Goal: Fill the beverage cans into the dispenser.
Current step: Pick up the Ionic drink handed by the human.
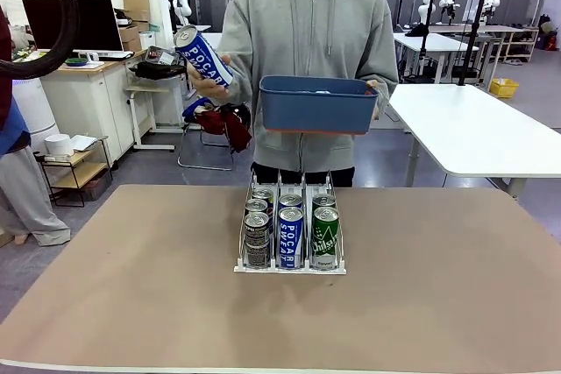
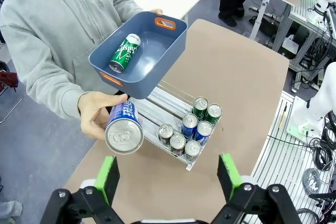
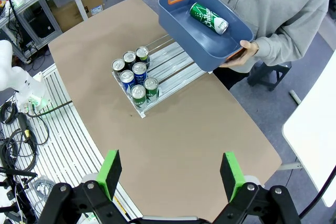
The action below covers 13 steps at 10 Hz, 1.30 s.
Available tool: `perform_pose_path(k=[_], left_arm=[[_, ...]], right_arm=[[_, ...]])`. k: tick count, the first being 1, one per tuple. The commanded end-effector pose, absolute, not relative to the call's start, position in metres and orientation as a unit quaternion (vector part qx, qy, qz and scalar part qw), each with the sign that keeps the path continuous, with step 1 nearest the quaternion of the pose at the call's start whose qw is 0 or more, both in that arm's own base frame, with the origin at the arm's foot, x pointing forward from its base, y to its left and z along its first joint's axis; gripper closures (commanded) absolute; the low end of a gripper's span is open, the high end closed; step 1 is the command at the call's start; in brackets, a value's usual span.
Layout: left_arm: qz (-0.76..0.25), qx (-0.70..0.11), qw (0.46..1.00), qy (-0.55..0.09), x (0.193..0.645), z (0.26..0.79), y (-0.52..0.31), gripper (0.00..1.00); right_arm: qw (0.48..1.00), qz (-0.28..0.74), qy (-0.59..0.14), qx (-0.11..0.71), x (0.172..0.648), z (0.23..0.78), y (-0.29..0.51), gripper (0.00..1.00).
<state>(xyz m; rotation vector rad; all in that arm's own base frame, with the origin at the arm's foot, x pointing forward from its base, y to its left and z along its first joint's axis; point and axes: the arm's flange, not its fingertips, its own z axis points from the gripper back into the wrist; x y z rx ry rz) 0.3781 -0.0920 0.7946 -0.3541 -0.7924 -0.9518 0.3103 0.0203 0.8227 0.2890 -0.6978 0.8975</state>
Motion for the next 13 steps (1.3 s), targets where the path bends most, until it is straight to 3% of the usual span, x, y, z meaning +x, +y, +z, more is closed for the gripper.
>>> perform_pose_path(k=[1, 5, 13], left_arm=[[-0.436, -0.130, 0.810, -0.371, 0.374, 0.789, -0.096, 0.00], [-0.446, -0.075, 0.814, -0.365, 0.391, 0.770, -0.096, 0.00], [-0.476, -0.109, 0.792, -0.367, 0.446, 0.743, -0.111, 0.00]], right_arm=[[0.828, 0.424, -0.335, 0.146, 0.308, 0.819, 0.022, 0.00], [0.828, 0.424, -0.335, 0.146, 0.308, 0.819, 0.022, 0.00], [0.828, 0.424, -0.335, 0.146, 0.308, 0.819, 0.022, 0.00]])
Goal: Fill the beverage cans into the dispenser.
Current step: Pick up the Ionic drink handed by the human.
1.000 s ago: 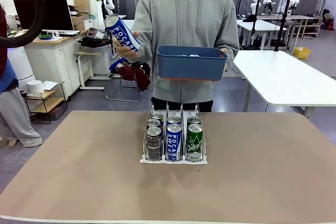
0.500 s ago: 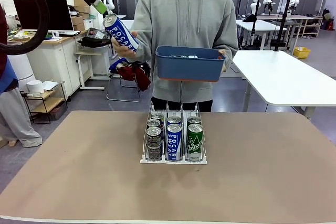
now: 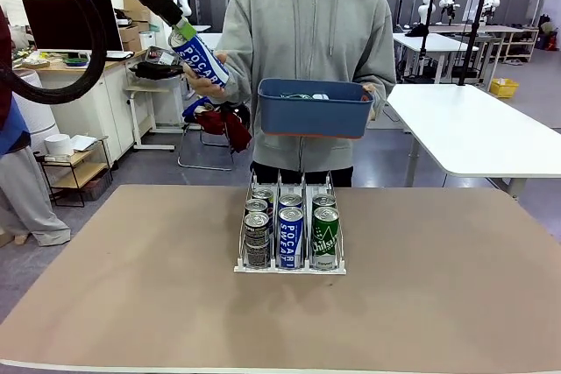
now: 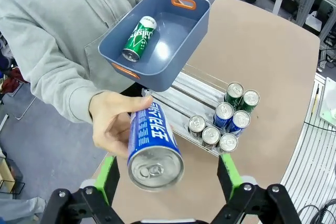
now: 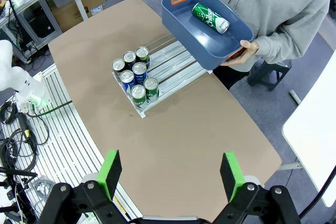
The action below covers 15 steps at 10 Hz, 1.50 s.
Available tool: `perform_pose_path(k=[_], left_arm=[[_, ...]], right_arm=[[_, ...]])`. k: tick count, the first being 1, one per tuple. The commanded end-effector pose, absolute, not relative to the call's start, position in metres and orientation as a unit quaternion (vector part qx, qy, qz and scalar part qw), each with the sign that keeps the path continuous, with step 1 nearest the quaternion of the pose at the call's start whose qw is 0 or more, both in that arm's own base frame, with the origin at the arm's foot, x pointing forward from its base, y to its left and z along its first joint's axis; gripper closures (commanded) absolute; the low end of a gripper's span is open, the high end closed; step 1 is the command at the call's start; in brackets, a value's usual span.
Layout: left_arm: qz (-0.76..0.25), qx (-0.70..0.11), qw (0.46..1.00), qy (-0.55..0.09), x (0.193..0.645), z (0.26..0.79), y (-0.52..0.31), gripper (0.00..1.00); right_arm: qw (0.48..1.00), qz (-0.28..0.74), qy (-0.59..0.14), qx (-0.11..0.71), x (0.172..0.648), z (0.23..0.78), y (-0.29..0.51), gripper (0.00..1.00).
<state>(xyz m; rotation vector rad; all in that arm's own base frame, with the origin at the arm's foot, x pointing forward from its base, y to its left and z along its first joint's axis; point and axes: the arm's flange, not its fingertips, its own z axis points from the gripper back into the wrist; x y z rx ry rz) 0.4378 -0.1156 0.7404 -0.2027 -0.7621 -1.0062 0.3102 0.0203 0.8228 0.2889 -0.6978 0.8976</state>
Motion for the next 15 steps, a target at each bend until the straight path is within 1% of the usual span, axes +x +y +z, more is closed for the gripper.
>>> perform_pose_path(k=[1, 7, 8, 9, 11, 13, 15], left_arm=[[-0.477, -0.115, 0.791, -0.364, 0.447, 0.740, -0.109, 0.00], [-0.459, -0.126, 0.804, -0.355, 0.467, 0.715, -0.103, 0.00], [-0.446, -0.119, 0.812, -0.357, 0.469, 0.713, -0.102, 0.00], [-0.463, -0.117, 0.806, -0.348, 0.464, 0.720, -0.108, 0.00], [-0.463, -0.117, 0.806, -0.348, 0.464, 0.720, -0.108, 0.00], [-0.464, -0.115, 0.809, -0.341, 0.468, 0.714, -0.108, 0.00], [-0.450, -0.102, 0.816, -0.348, 0.476, 0.708, -0.109, 0.00]], right_arm=[[0.828, 0.424, -0.335, 0.146, 0.308, 0.819, 0.022, 0.00], [0.828, 0.424, -0.335, 0.146, 0.308, 0.819, 0.022, 0.00], [0.828, 0.424, -0.335, 0.146, 0.308, 0.819, 0.022, 0.00], [0.828, 0.424, -0.335, 0.146, 0.308, 0.819, 0.022, 0.00], [0.828, 0.424, -0.335, 0.146, 0.308, 0.819, 0.022, 0.00], [0.828, 0.424, -0.335, 0.146, 0.308, 0.819, 0.022, 0.00], [0.828, 0.424, -0.335, 0.146, 0.308, 0.819, 0.022, 0.00]])
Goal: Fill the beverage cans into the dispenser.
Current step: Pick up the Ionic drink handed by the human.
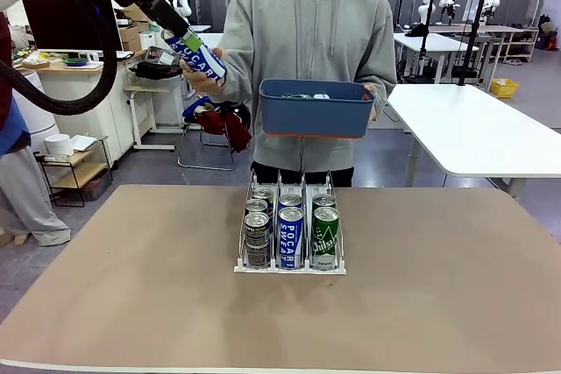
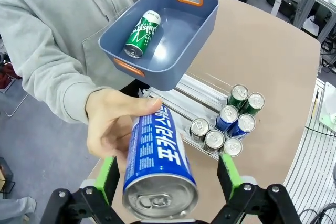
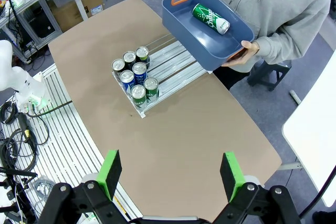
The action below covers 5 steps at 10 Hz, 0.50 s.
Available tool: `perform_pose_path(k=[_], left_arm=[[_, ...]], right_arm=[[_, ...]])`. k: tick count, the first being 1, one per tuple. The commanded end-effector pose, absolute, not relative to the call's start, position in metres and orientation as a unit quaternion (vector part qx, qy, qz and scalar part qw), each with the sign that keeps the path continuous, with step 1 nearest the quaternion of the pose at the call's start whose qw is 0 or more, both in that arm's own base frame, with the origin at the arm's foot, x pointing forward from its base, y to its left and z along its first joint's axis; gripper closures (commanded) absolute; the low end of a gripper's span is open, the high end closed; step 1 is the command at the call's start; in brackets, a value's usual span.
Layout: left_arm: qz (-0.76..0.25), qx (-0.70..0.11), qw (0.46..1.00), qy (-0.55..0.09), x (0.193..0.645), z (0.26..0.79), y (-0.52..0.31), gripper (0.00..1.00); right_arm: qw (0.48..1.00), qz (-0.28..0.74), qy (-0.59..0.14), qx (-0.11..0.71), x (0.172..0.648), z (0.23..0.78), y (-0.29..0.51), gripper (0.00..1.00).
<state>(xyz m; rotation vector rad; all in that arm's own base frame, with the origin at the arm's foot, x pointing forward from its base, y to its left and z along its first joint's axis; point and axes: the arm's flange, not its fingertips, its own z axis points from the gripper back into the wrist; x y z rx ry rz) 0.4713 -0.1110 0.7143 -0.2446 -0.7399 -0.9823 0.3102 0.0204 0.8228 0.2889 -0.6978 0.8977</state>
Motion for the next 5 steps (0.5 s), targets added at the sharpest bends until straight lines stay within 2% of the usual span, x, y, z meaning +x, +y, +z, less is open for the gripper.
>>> perform_pose_path(k=[1, 5], left_arm=[[-0.445, -0.105, 0.819, -0.346, 0.4751, 0.7051, -0.1060, 0.00], [-0.450, -0.113, 0.815, -0.346, 0.4768, 0.7076, -0.1076, 0.00]], right_arm=[[0.828, 0.424, -0.335, 0.146, 0.3082, 0.8186, 0.0220, 0.00], [0.828, 0.424, -0.335, 0.146, 0.3082, 0.8186, 0.0220, 0.00]])
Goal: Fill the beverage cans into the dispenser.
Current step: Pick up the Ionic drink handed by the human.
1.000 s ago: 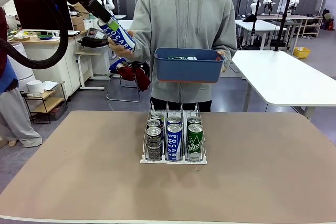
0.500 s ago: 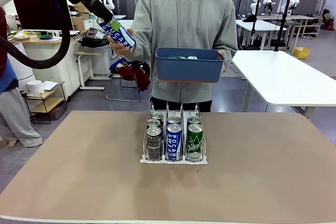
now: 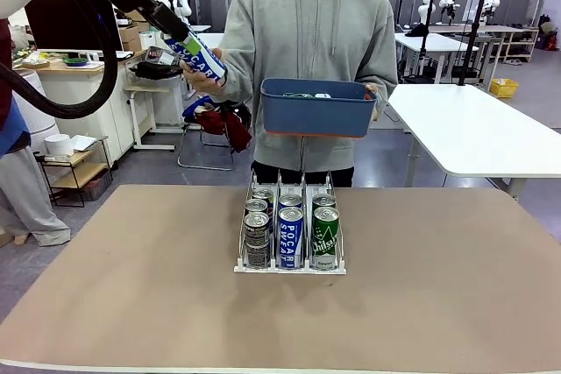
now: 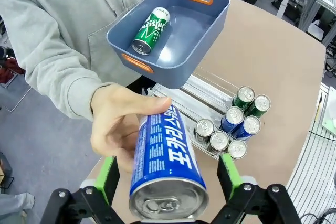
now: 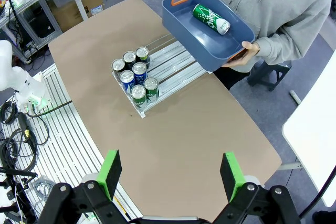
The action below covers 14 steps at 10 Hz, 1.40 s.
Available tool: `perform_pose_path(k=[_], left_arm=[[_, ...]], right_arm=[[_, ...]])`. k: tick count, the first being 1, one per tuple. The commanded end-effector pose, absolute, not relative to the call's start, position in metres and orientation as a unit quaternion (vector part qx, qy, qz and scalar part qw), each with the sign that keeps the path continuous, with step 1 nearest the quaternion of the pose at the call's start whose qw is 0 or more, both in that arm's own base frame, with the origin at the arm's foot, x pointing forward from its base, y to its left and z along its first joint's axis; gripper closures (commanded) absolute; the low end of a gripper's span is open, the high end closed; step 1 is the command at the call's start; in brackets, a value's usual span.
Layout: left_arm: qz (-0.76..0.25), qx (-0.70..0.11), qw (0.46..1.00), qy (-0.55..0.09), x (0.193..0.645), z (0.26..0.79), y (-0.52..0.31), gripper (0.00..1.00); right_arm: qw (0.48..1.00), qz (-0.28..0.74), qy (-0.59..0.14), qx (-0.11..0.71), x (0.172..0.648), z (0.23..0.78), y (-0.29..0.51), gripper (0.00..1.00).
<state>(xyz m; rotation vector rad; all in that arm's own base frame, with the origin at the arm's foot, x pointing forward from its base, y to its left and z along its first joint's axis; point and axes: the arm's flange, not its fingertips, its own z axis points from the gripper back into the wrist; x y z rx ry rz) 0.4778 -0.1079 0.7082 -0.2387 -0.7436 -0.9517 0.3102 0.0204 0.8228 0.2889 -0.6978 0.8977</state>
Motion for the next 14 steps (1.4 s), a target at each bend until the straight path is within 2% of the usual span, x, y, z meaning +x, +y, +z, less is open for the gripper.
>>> perform_pose_path(k=[1, 2, 3, 4, 5, 7, 8, 9, 10, 14], left_arm=[[-0.450, -0.113, 0.815, -0.346, 0.4768, 0.7076, -0.1076, 0.00], [-0.450, -0.113, 0.815, -0.346, 0.4768, 0.7076, -0.1076, 0.00], [-0.447, -0.112, 0.816, -0.349, 0.4775, 0.7086, -0.1087, 0.55], [-0.446, -0.109, 0.817, -0.350, 0.4760, 0.7092, -0.1088, 0.58], [-0.445, -0.111, 0.816, -0.351, 0.4748, 0.7111, -0.1062, 1.00], [-0.440, -0.111, 0.819, -0.351, 0.4735, 0.7113, -0.1064, 1.00], [-0.441, -0.109, 0.819, -0.350, 0.4738, 0.7116, -0.1047, 0.86], [-0.433, -0.096, 0.826, -0.348, 0.4752, 0.7121, -0.1033, 0.96], [-0.434, -0.097, 0.827, -0.343, 0.4737, 0.7114, -0.1036, 1.00], [-0.425, -0.085, 0.832, -0.347, 0.4726, 0.7109, -0.1058, 1.00]], right_arm=[[0.828, 0.424, -0.335, 0.146, 0.3082, 0.8186, 0.0220, 0.00], [0.828, 0.424, -0.335, 0.146, 0.3082, 0.8186, 0.0220, 0.00], [0.828, 0.424, -0.335, 0.146, 0.3082, 0.8186, 0.0220, 0.00], [0.828, 0.424, -0.335, 0.146, 0.3082, 0.8186, 0.0220, 0.00], [0.828, 0.424, -0.335, 0.146, 0.3082, 0.8186, 0.0220, 0.00], [0.828, 0.424, -0.335, 0.146, 0.3082, 0.8186, 0.0220, 0.00], [0.828, 0.424, -0.335, 0.146, 0.3082, 0.8186, 0.0220, 0.00], [0.828, 0.424, -0.335, 0.146, 0.3082, 0.8186, 0.0220, 0.00], [0.828, 0.424, -0.335, 0.146, 0.3082, 0.8186, 0.0220, 0.00], [0.828, 0.424, -0.335, 0.146, 0.3082, 0.8186, 0.0220, 0.00]])
